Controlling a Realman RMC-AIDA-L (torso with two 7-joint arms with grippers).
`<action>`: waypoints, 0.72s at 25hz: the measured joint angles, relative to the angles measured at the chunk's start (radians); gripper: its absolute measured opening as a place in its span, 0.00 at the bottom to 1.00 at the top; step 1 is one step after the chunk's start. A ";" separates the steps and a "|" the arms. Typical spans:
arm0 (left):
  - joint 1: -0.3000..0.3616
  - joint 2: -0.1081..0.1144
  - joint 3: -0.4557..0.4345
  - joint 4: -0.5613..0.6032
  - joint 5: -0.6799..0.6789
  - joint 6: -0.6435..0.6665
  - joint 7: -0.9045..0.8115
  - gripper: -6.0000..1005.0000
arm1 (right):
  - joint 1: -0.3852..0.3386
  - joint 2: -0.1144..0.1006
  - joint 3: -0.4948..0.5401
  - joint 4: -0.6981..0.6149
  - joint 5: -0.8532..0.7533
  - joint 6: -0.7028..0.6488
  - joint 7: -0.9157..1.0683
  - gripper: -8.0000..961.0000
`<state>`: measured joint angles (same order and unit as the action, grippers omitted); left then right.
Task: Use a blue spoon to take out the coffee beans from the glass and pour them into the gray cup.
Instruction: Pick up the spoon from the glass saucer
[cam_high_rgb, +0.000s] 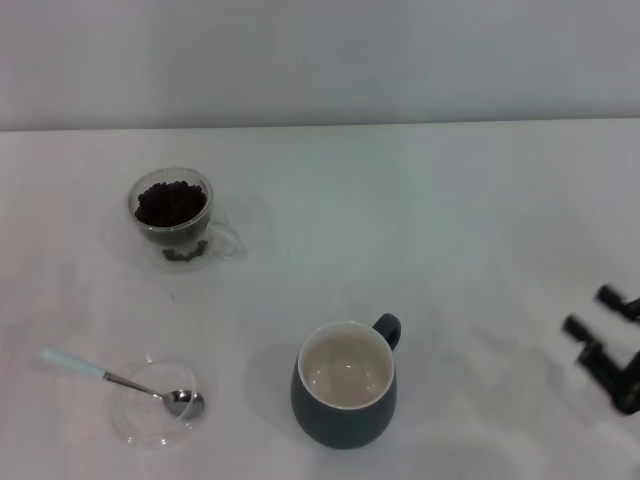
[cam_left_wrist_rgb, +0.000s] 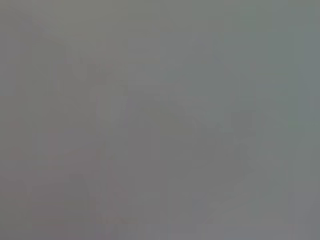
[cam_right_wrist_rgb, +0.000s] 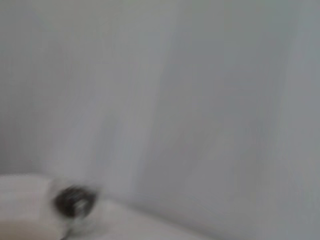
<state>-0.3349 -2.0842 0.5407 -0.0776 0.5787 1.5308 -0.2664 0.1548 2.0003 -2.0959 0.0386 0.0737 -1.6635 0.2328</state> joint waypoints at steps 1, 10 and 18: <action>0.007 0.001 0.000 0.001 0.016 0.008 -0.052 0.71 | 0.000 -0.001 0.031 0.006 0.000 -0.013 -0.001 0.51; 0.104 0.007 0.009 0.027 0.172 0.027 -0.576 0.71 | 0.011 -0.010 0.229 0.002 0.000 -0.079 -0.036 0.51; 0.167 0.011 0.190 0.036 0.206 0.016 -0.905 0.71 | 0.044 -0.002 0.484 -0.012 0.035 -0.072 -0.102 0.51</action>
<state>-0.1680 -2.0735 0.7312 -0.0420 0.7843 1.5469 -1.1712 0.1987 1.9979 -1.6122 0.0269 0.1085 -1.7353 0.1308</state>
